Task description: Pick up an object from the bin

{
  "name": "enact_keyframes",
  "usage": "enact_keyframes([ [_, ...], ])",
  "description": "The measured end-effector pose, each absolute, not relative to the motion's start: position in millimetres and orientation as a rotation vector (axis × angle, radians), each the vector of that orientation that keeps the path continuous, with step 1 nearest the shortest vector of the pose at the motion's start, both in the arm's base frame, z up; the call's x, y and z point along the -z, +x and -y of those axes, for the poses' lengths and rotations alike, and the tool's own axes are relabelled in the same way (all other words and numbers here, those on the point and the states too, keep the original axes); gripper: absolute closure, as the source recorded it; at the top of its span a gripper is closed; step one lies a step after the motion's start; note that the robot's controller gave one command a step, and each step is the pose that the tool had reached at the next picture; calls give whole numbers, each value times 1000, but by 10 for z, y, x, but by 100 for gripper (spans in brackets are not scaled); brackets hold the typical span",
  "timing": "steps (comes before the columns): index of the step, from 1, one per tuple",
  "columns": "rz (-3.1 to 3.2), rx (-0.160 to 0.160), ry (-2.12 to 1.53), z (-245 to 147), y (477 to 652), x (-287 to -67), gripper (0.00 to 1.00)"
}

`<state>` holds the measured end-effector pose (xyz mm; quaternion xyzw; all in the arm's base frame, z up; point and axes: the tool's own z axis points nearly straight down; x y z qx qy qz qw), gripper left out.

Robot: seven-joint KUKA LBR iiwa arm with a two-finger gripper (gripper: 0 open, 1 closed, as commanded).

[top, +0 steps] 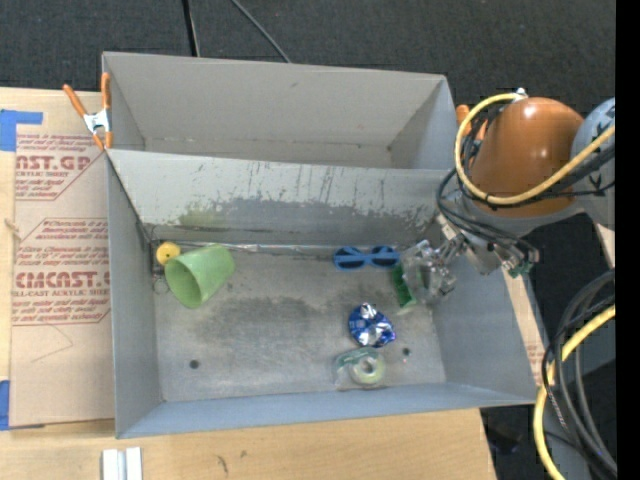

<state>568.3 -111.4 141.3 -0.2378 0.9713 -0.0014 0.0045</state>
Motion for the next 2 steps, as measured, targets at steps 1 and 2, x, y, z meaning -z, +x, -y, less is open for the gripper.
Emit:
enact_keyframes([
  [1, -3049, -1, -746, 1112, 5665, -1370, 0],
  [2, -2996, -2, -944, 1244, 5883, -667, 0],
])
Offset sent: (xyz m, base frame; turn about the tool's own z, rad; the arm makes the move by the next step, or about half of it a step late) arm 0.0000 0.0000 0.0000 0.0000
